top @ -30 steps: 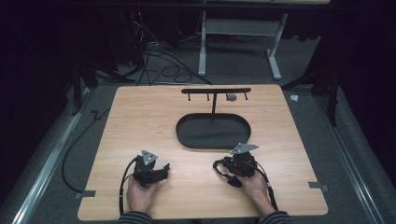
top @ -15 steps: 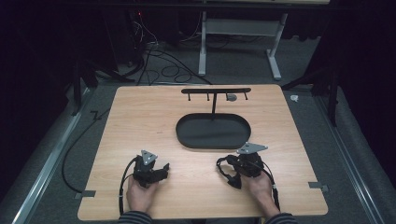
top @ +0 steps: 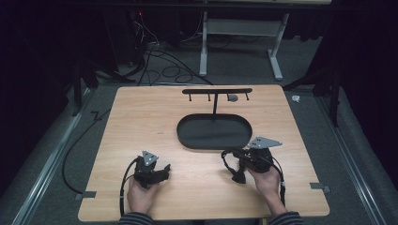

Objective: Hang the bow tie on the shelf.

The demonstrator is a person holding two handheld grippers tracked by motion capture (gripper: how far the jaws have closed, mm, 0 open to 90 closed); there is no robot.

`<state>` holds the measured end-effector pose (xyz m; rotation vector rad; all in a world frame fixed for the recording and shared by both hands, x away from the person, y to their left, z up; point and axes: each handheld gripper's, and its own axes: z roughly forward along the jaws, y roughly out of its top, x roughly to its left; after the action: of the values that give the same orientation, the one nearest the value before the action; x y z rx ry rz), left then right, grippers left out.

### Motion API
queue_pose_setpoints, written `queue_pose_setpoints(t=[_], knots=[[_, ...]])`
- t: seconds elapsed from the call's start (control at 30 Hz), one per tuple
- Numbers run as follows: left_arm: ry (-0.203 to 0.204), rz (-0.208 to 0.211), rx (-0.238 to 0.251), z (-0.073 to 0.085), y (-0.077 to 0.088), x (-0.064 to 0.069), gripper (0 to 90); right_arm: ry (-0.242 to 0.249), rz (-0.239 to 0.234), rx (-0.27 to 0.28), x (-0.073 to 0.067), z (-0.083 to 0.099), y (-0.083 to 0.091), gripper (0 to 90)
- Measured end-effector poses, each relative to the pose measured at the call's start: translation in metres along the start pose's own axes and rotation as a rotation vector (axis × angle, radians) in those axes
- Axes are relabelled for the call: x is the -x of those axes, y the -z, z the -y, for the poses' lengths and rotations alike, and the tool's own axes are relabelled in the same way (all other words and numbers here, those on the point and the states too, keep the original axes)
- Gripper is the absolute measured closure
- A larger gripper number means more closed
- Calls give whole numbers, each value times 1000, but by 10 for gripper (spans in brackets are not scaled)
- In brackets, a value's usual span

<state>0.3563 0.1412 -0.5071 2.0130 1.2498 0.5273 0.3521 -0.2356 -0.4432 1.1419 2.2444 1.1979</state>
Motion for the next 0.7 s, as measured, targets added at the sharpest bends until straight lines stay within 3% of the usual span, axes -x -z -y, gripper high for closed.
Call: queue_pose_setpoints(t=[0.43,0.7], knots=[[-3,-3,-1,0,0,0,256,-2,4,50,10,-13,19,831],[-4,-3,-1,0,0,0,253,-41,-6,69,21,-17,27,831]])
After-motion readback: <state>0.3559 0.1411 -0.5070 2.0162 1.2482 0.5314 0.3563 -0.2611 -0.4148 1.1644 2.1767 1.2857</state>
